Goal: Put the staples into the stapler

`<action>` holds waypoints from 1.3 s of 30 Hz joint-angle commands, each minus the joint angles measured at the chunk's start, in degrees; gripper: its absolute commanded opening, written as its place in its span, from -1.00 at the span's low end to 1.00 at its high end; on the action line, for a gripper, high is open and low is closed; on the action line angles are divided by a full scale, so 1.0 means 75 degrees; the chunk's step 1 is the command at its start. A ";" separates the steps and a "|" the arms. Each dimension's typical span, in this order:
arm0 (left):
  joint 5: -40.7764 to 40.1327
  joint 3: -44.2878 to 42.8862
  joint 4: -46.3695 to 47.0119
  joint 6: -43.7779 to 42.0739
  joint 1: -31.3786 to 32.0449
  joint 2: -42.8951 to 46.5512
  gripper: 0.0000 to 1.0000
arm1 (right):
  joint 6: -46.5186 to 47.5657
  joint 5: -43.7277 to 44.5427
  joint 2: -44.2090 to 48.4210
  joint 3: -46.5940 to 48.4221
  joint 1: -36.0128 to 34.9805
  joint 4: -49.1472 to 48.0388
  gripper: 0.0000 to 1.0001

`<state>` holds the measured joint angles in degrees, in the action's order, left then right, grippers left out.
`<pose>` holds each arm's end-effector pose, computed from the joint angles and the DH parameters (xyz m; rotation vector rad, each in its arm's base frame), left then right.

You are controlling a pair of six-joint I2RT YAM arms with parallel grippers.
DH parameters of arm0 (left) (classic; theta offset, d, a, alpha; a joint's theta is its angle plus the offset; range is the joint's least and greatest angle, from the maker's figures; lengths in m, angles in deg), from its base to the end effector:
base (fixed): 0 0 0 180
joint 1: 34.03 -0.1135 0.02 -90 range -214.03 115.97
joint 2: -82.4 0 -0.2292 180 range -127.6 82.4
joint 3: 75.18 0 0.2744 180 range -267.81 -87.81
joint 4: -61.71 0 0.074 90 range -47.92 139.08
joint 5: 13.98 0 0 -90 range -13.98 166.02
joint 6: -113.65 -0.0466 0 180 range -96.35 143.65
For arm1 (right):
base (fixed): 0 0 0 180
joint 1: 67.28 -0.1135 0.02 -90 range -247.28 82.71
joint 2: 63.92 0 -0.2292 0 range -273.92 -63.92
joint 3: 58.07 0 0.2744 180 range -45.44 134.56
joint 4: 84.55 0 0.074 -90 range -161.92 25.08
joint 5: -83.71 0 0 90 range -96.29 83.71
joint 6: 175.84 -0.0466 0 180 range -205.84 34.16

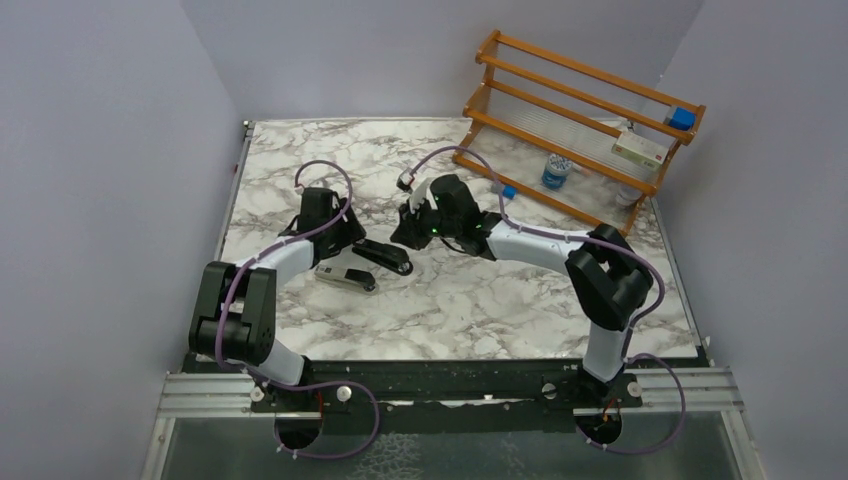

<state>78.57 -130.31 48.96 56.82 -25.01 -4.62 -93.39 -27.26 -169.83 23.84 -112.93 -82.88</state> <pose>0.3225 -0.0533 0.1127 -0.4776 2.3386 -0.4086 0.2952 0.3259 0.1714 -0.9193 1.9112 0.9418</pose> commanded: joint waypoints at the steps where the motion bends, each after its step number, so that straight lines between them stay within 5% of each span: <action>1: 0.0109 0.0109 -0.0012 0.0053 0.0095 -0.0084 0.36 | 0.0243 -0.0426 -0.0177 0.0193 -0.0029 0.0565 -0.83; 16: 0.0098 0.0005 -0.0051 -0.0004 0.0157 -0.0253 0.34 | 0.0676 0.0263 -0.1680 -0.0316 -0.0265 0.1576 -0.99; 28: 0.0063 -0.0008 -0.0065 -0.0058 0.0192 -0.0128 0.34 | 0.0643 0.0221 -0.0149 -0.0705 -0.0265 0.0824 -0.93; 31: 0.0161 -0.0020 0.0009 -0.0094 0.0235 -0.0082 0.37 | 0.0387 0.0671 0.0566 -0.0865 -0.0259 0.0498 -0.73; 39: 0.0099 0.0095 -0.0170 0.0075 0.0754 -0.0011 0.39 | -0.1498 0.2668 0.1638 -0.1807 -0.0125 -0.0665 0.18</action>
<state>78.59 -130.10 48.74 56.84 -21.27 -6.19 -95.34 -16.81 -159.23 14.46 -114.77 -82.16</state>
